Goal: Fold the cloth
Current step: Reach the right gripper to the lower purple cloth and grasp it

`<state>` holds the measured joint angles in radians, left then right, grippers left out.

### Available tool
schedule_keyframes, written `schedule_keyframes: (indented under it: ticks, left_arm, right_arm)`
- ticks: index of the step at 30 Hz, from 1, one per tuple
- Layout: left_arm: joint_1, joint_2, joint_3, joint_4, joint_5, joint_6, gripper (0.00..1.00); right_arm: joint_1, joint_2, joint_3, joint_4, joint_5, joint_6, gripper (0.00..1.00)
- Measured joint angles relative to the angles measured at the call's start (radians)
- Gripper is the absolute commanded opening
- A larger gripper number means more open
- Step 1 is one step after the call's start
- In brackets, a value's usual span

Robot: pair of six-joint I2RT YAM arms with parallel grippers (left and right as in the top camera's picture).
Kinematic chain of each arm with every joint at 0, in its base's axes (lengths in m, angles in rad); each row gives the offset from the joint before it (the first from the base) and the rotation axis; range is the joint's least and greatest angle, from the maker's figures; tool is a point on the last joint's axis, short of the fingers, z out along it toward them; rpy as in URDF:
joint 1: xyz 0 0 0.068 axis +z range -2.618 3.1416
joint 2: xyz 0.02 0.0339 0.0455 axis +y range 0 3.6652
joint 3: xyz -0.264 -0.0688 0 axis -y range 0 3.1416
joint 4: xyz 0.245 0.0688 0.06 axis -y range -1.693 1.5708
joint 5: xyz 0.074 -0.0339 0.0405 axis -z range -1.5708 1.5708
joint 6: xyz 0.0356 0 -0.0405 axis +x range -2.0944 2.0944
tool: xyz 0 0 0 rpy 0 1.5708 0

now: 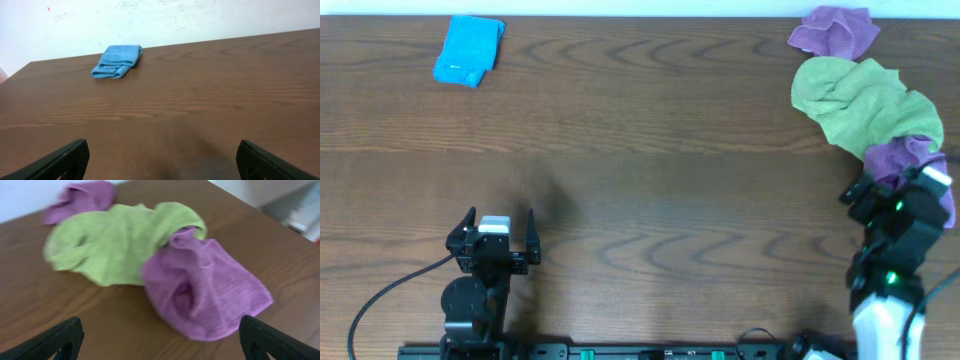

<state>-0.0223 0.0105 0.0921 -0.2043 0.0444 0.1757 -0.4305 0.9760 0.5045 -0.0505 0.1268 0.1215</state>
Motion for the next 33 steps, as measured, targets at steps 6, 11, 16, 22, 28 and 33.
schedule_keyframes:
  ticks: [6, 11, 16, 22, 28, 33]
  left_arm:
    - [0.0, 0.0, 0.0, 0.001, 0.0, 0.0, 0.95]
    - [0.0, 0.0, 0.0, 0.0, 0.0, 0.0, 0.95]
    - [0.0, 0.0, 0.0, 0.0, 0.0, 0.0, 0.95]
    - [0.0, 0.0, 0.0, 0.001, 0.0, 0.0, 0.95]
    - [0.0, 0.0, 0.0, 0.0, 0.0, 0.0, 0.95]
    - [0.0, 0.0, 0.0, 0.0, 0.0, 0.0, 0.95]
  right_arm:
    - [-0.112, 0.322, 0.171, 0.017, -0.009, -0.027, 0.99]
    - [-0.184, 0.562, 0.331, 0.008, -0.025, -0.032, 0.99]
    - [-0.194, 0.669, 0.398, 0.048, -0.07, -0.035, 0.96]
    - [-0.194, 0.742, 0.402, 0.085, -0.097, -0.043, 0.55]
    - [-0.194, 0.789, 0.403, 0.072, -0.109, -0.049, 0.01]
    - [-0.194, 0.769, 0.42, 0.057, -0.162, -0.047, 0.01]
